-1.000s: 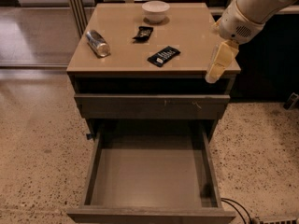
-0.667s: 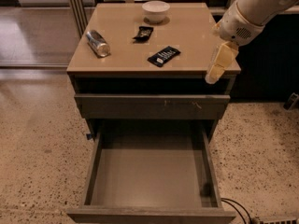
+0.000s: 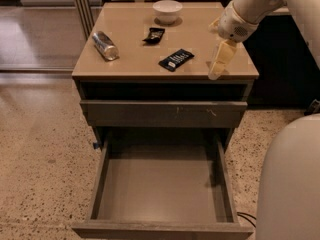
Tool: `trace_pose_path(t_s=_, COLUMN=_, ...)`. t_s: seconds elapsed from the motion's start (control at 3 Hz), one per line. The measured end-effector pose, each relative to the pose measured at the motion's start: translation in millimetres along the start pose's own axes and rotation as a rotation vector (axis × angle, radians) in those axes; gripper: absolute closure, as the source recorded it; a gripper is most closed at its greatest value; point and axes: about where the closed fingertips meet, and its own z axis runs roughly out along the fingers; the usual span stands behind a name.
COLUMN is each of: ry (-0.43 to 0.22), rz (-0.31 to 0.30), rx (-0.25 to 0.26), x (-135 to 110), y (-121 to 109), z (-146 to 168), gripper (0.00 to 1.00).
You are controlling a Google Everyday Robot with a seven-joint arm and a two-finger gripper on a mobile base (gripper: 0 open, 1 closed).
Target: Place rxbar blueberry into middle drawer
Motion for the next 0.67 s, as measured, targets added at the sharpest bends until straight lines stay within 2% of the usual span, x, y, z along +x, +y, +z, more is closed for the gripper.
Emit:
trace_pose_path(t_s=0.33, ry=-0.048, rz=-0.045, rx=-0.014, x=-17.3, y=-29.7, z=27.6, gripper=0.00)
trace_pose_path(t_s=0.67, ry=-0.105, rz=-0.070, rx=0.017, x=-36.4, y=-61.4, z=47.3, gripper=0.00)
